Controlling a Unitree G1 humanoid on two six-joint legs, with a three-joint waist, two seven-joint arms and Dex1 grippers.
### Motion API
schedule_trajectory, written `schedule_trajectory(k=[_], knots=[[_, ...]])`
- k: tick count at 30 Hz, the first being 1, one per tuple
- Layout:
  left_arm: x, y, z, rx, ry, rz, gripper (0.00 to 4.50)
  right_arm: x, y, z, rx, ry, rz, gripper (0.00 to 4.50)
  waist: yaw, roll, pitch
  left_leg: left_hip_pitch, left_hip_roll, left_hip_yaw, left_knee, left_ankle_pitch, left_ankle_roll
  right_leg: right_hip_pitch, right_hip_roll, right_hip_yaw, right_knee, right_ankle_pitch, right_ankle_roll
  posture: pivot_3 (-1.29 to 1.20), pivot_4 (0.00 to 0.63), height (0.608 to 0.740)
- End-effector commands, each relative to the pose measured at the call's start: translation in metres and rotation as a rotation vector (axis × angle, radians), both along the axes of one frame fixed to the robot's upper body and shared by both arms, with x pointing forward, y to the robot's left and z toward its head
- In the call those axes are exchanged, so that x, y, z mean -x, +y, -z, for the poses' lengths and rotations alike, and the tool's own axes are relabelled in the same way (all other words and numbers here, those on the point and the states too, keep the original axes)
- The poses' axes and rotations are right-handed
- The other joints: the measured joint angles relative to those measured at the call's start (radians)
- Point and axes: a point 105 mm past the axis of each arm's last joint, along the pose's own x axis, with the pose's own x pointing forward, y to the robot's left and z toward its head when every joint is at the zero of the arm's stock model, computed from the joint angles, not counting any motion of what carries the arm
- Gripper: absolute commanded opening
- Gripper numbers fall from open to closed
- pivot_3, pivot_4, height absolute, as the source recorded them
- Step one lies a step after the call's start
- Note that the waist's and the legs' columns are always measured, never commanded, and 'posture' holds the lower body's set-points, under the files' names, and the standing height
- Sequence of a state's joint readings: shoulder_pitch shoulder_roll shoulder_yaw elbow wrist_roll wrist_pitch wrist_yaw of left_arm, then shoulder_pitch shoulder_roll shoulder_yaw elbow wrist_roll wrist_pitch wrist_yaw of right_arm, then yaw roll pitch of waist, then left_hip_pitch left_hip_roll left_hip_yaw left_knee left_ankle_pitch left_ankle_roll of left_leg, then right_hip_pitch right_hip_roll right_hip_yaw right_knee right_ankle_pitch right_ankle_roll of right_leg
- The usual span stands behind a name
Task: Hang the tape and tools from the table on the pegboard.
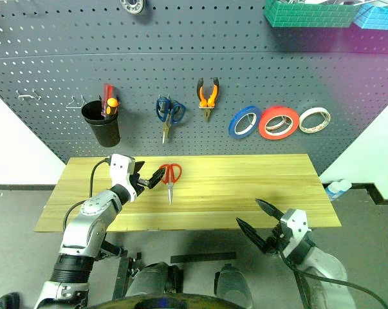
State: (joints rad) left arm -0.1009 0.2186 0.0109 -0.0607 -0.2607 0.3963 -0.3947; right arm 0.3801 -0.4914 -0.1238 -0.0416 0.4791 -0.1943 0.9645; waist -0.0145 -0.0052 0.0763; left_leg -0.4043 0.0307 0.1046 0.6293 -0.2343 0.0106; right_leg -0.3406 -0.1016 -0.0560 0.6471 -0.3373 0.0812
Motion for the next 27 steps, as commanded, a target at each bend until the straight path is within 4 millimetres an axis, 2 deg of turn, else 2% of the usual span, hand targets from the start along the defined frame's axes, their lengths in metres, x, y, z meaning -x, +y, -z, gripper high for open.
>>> schedule_trajectory(k=[1, 6, 9, 18, 21, 25, 27], knots=[[0.001, -0.004, -0.007, -0.011, -0.027, 0.014, 4.50, -0.001, 0.001, -0.022, 0.052, -0.068, -0.085, 4.46, 0.002, -0.001, 0.004, 0.000, 0.000, 0.000, 0.000, 0.000, 0.000, -0.001, 0.000, 0.000, 0.000, 0.000, 0.000, 0.00, 0.090, 0.740], [0.002, -0.006, -0.003, -0.015, -0.013, 0.020, 4.50, 0.012, 0.008, -0.040, -0.069, -0.044, -0.155, 4.46, 0.010, -0.002, 0.012, -0.002, 0.000, -0.001, -0.001, 0.000, 0.000, -0.001, 0.000, -0.001, -0.001, -0.001, -0.001, -0.01, 0.097, 0.740], [0.004, -0.006, 0.000, -0.020, -0.002, 0.024, 4.50, 0.022, 0.009, -0.043, -0.094, -0.020, -0.185, 4.46, 0.009, -0.003, 0.014, -0.004, 0.000, -0.001, -0.001, 0.000, 0.001, -0.001, -0.001, -0.001, -0.002, -0.001, -0.001, -0.01, 0.099, 0.740], [-0.005, 0.002, 0.012, -0.040, 0.058, -0.049, 4.50, 0.018, -0.005, -0.048, -0.137, -0.011, -0.175, 4.46, 0.003, -0.003, 0.026, -0.003, 0.000, -0.001, -0.001, -0.001, 0.001, -0.004, -0.001, -0.001, -0.002, -0.001, -0.001, -0.04, 0.102, 0.740], [-0.006, 0.006, 0.026, -0.069, 0.140, -0.102, 4.50, 0.011, -0.007, -0.046, -0.111, -0.044, -0.161, 4.46, 0.003, -0.004, 0.029, -0.005, 0.000, -0.001, -0.001, -0.001, 0.001, -0.006, -0.001, -0.001, -0.002, -0.001, -0.001, -0.04, 0.110, 0.740], [-0.009, 0.008, 0.036, -0.087, 0.231, -0.184, 4.50, 0.005, -0.009, -0.046, -0.095, -0.041, -0.161, 4.46, 0.004, -0.005, 0.035, -0.006, -0.001, 0.000, -0.001, -0.001, 0.001, -0.007, -0.001, -0.001, -0.002, 0.000, -0.001, -0.04, 0.122, 0.740], [-0.012, 0.007, 0.035, -0.121, 0.239, -0.215, 4.50, 0.012, -0.009, -0.045, -0.094, -0.038, -0.162, 4.46, 0.006, -0.007, 0.041, -0.006, 0.000, -0.001, -0.001, 0.000, 0.001, -0.007, -0.001, -0.001, -0.002, 0.000, -0.001, -0.04, 0.129, 0.740]])
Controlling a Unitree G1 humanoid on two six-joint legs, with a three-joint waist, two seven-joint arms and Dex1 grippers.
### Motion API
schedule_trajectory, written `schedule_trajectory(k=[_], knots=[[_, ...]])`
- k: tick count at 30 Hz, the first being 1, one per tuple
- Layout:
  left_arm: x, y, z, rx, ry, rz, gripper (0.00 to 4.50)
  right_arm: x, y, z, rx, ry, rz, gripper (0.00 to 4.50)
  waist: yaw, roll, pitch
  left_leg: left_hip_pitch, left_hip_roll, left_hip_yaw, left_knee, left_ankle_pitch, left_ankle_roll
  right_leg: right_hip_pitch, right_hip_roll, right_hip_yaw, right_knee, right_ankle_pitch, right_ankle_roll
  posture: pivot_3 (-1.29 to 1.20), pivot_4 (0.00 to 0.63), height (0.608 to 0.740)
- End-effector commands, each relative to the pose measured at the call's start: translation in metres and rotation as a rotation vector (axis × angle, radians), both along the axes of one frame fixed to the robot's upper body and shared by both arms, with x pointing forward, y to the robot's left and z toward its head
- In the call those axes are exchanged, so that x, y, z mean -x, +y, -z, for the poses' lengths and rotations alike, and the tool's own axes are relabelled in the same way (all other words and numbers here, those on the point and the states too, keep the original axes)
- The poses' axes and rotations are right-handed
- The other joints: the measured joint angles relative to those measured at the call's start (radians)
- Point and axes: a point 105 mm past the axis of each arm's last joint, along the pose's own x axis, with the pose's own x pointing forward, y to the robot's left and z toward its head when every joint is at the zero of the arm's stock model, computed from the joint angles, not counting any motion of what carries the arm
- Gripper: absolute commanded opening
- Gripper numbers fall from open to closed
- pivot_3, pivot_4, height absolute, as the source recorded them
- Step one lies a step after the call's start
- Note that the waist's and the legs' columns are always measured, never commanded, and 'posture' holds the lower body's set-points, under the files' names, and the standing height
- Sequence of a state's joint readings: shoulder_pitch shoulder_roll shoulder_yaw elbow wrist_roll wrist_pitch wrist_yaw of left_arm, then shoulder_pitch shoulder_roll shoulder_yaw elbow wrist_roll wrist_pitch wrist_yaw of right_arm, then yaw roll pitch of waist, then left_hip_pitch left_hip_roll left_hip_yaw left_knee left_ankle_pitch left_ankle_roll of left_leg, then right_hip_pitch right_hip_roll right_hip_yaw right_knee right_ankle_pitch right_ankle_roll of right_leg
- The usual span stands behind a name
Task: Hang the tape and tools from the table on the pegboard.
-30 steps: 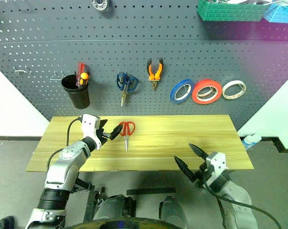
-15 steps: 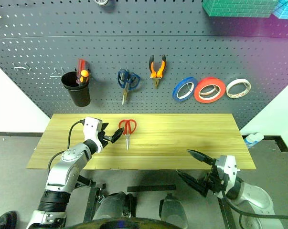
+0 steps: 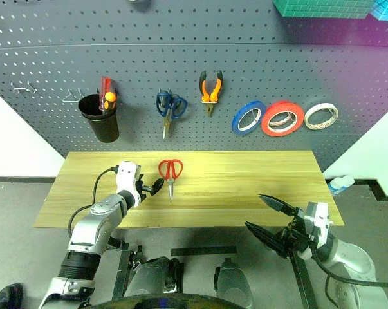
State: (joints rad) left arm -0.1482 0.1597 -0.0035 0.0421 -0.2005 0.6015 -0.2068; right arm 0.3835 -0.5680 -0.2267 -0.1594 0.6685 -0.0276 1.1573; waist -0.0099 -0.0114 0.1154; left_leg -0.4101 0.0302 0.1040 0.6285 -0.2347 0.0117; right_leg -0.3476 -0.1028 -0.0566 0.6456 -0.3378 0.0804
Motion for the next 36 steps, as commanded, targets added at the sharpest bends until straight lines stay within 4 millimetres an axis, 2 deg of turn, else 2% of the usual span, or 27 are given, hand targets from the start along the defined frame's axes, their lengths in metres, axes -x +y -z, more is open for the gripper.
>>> schedule_trajectory(k=[1, 3, 5, 8, 13, 15, 22, 27, 32, 36], knots=[[-0.012, 0.002, -0.011, -0.067, -0.018, -0.055, 4.50, 0.018, -0.003, -0.003, 0.019, -0.022, 0.002, 4.46, 0.003, 0.000, 0.003, 0.000, 0.000, 0.000, 0.000, 0.000, 0.000, 0.000, 0.000, 0.000, 0.000, 0.000, 0.000, -0.04, 0.135, 0.740], [-0.015, 0.000, -0.010, -0.075, 0.004, -0.078, 4.50, 0.038, -0.003, -0.002, 0.022, -0.013, 0.010, 4.46, 0.023, -0.001, 0.009, -0.002, -0.001, 0.000, -0.001, 0.000, 0.001, -0.002, -0.001, 0.000, 0.000, 0.000, 0.000, -0.04, 0.152, 0.740], [-0.019, -0.004, -0.012, -0.074, 0.001, -0.076, 4.50, 0.047, -0.002, -0.001, 0.025, -0.004, 0.015, 4.46, 0.022, -0.001, 0.018, -0.003, 0.000, 0.000, -0.002, 0.000, 0.001, -0.003, -0.001, 0.000, -0.001, 0.000, 0.001, -0.05, 0.170, 0.740], [-0.025, -0.009, -0.013, -0.124, -0.005, -0.058, 4.50, 0.055, 0.000, -0.006, 0.025, 0.000, 0.020, 4.46, 0.010, -0.003, 0.035, -0.005, 0.000, 0.000, -0.001, 0.000, 0.001, -0.005, -0.001, 0.000, -0.001, 0.000, 0.000, -0.06, 0.188, 0.740], [-0.034, -0.021, -0.014, -0.112, 0.022, -0.049, 4.50, 0.066, 0.002, -0.016, 0.020, 0.008, 0.029, 4.46, 0.000, -0.007, 0.055, -0.009, 0.000, 0.000, 0.000, 0.000, 0.001, -0.009, -0.002, 0.000, -0.001, 0.000, 0.000, -0.08, 0.215, 0.740], [-0.036, -0.023, -0.012, -0.113, 0.052, -0.061, 4.50, 0.070, 0.001, -0.019, 0.023, 0.007, 0.034, 4.46, 0.000, -0.007, 0.061, -0.015, 0.000, 0.000, 0.000, 0.001, 0.003, -0.011, -0.002, -0.001, -0.001, 0.000, 0.000, -0.08, 0.219, 0.740], [-0.034, -0.028, -0.003, -0.137, 0.131, -0.075, 4.50, 0.084, -0.001, -0.026, 0.009, 0.009, 0.054, 4.46, -0.002, -0.009, 0.086, -0.017, 0.000, 0.000, 0.000, 0.001, 0.004, -0.013, -0.002, -0.001, -0.002, 0.000, 0.001, -0.12, 0.240, 0.740], [-0.032, -0.031, -0.001, -0.171, 0.124, -0.057, 4.50, 0.083, -0.009, -0.020, 0.051, 0.024, 0.106, 4.46, -0.004, -0.008, 0.098, -0.017, 0.000, 0.000, -0.001, 0.001, 0.003, -0.017, -0.003, -0.001, -0.002, 0.000, 0.000, -0.13, 0.242, 0.740], [-0.032, -0.032, -0.002, -0.179, 0.122, -0.050, 4.50, 0.067, -0.030, -0.015, 0.114, -0.021, 0.194, 4.46, -0.005, -0.009, 0.104, -0.018, 0.000, 0.001, 0.000, 0.001, 0.003, -0.017, -0.003, -0.001, -0.002, 0.000, 0.000, -0.13, 0.241, 0.740], [-0.033, -0.031, -0.003, -0.195, 0.112, -0.048, 4.50, 0.062, -0.036, -0.016, 0.105, -0.020, 0.196, 4.46, -0.003, -0.007, 0.106, -0.018, -0.001, 0.001, -0.001, 0.001, 0.003, -0.017, -0.003, -0.001, -0.002, 0.001, 0.003, -0.13, 0.241, 0.740]])
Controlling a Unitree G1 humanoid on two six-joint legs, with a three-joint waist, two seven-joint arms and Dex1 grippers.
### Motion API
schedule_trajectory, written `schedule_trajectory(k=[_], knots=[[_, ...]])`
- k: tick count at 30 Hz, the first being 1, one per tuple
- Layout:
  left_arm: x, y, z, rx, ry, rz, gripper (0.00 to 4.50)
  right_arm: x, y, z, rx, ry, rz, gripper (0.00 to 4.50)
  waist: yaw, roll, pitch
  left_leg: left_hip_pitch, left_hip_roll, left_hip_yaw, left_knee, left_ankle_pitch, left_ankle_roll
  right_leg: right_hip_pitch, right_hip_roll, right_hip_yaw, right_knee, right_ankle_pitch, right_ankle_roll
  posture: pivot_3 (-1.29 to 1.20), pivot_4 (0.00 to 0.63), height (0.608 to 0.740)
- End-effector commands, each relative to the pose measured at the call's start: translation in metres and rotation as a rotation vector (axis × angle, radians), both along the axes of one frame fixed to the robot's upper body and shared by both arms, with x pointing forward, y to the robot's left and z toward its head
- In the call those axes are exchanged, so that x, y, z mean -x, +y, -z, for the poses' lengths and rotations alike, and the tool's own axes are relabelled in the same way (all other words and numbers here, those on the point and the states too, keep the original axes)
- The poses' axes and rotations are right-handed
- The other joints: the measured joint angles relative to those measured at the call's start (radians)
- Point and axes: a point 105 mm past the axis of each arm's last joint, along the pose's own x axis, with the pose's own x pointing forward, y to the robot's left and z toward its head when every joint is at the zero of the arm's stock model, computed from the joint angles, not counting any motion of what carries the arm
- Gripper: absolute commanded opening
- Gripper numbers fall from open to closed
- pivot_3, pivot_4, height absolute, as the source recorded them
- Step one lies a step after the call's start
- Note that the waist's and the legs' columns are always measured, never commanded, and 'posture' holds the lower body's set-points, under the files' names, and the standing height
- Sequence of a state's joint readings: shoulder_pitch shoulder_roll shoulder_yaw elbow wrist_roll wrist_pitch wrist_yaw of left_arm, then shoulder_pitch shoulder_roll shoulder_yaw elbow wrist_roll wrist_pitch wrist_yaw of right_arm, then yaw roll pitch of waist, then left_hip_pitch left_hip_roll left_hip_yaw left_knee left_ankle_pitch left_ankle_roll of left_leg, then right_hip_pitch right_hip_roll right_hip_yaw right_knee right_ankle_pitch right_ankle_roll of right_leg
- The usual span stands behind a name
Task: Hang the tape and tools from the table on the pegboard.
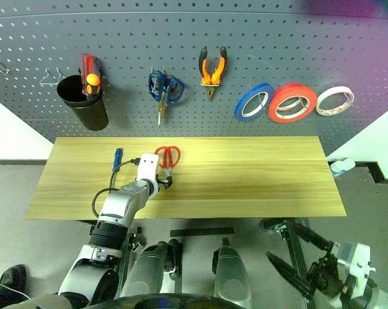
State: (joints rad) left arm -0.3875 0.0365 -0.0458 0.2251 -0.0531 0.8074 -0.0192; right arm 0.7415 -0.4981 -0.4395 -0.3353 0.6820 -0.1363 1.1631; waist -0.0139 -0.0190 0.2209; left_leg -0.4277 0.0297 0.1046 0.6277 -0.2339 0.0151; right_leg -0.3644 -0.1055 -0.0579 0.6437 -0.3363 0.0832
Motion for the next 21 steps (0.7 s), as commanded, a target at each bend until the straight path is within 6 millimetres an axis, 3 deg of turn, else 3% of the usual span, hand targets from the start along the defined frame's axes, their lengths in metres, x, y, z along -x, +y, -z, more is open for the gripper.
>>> schedule_trajectory(k=[1, 13, 21], knots=[[-0.003, 0.000, -0.008, -0.030, -0.037, 0.011, 4.50, -0.001, -0.008, -0.004, 0.001, -0.003, 0.024, 4.46, 0.001, 0.000, 0.000, 0.000, 0.000, 0.000, 0.000, 0.000, 0.000, 0.000, 0.000, 0.000, 0.000, 0.000, 0.000, -0.13, 0.241, 0.740], [-0.008, 0.000, -0.008, -0.087, 0.005, -0.010, 4.50, 0.007, -0.002, -0.003, 0.003, 0.012, 0.000, 4.46, -0.001, 0.000, 0.003, 0.000, 0.000, 0.000, 0.000, 0.000, 0.000, 0.000, 0.000, 0.000, 0.000, 0.000, 0.001, -0.14, 0.253, 0.740], [-0.019, -0.017, -0.013, -0.111, 0.014, 0.043, 4.50, 0.010, -0.003, -0.006, -0.006, 0.014, 0.006, 4.46, 0.000, -0.001, 0.007, -0.001, 0.000, 0.000, 0.000, 0.000, 0.000, -0.001, 0.000, 0.000, 0.000, 0.000, 0.001, -0.15, 0.252, 0.740]])
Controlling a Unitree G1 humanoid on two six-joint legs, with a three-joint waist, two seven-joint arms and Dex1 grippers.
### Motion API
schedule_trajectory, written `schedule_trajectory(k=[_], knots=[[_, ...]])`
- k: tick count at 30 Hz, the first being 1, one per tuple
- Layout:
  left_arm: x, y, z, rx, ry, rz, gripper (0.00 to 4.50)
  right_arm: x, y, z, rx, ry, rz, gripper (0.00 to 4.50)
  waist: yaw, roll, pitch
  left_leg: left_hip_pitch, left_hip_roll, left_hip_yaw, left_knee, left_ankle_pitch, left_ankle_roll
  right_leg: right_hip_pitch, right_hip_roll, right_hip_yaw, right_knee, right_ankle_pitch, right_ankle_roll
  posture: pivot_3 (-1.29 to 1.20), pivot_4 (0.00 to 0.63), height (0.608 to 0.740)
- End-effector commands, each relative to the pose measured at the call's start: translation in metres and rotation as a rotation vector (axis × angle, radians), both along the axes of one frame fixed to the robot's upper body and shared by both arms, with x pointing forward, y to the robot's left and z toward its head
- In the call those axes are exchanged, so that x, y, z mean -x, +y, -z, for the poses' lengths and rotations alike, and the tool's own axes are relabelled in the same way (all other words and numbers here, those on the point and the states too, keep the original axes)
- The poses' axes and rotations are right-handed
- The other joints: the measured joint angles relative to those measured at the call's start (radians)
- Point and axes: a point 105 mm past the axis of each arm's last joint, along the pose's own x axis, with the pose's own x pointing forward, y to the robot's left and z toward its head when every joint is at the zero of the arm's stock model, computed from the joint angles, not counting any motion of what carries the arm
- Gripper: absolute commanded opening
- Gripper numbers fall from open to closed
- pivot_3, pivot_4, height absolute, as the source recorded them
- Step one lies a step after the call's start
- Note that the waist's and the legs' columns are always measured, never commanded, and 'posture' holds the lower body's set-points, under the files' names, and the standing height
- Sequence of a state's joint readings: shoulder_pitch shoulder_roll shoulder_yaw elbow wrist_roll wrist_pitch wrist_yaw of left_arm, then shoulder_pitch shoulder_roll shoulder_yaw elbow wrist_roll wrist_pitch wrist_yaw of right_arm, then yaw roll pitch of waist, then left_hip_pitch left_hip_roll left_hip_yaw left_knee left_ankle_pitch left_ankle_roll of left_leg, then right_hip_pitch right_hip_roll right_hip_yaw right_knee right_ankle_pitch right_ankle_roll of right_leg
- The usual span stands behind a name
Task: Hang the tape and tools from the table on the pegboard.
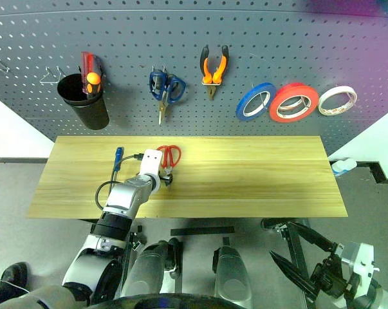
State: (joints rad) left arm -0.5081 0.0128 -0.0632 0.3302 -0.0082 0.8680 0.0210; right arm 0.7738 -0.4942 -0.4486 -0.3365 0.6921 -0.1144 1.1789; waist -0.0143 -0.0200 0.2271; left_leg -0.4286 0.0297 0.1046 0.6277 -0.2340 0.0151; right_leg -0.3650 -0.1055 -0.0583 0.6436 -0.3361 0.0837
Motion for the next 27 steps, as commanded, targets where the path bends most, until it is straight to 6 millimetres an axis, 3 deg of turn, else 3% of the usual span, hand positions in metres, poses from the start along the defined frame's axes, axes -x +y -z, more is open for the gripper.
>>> schedule_trajectory(k=[1, 20, 23, 27], knots=[[-0.006, -0.008, -0.007, -0.039, -0.022, 0.038, 4.50, 0.003, -0.001, -0.009, 0.009, -0.028, 0.001, 4.46, 0.000, 0.000, 0.001, 0.000, 0.000, 0.000, 0.000, 0.000, 0.000, 0.000, 0.000, 0.000, 0.000, 0.000, 0.000, -0.15, 0.252, 0.740], [-0.014, -0.012, -0.005, -0.026, 0.029, -0.007, 4.50, 0.006, -0.002, -0.011, 0.024, -0.033, 0.011, 4.46, -0.001, -0.001, 0.003, -0.005, 0.000, 0.000, 0.000, 0.000, 0.000, -0.002, 0.000, 0.000, 0.001, 0.001, 0.001, -0.17, 0.254, 0.740], [-0.011, -0.017, 0.002, -0.020, 0.076, 0.013, 3.93, 0.006, -0.003, -0.013, 0.023, -0.038, 0.014, 4.50, -0.001, -0.001, 0.003, -0.005, 0.000, 0.000, 0.001, 0.000, 0.000, -0.002, 0.000, -0.001, 0.001, 0.001, 0.001, -0.17, 0.257, 0.740], [-0.004, -0.017, 0.011, -0.053, 0.122, 0.019, 2.61, 0.006, -0.004, -0.015, 0.026, -0.042, 0.014, 4.50, -0.002, -0.001, 0.003, -0.005, 0.000, 0.000, 0.001, 0.000, 0.000, -0.002, 0.000, -0.001, 0.001, 0.001, 0.001, -0.17, 0.256, 0.740]])
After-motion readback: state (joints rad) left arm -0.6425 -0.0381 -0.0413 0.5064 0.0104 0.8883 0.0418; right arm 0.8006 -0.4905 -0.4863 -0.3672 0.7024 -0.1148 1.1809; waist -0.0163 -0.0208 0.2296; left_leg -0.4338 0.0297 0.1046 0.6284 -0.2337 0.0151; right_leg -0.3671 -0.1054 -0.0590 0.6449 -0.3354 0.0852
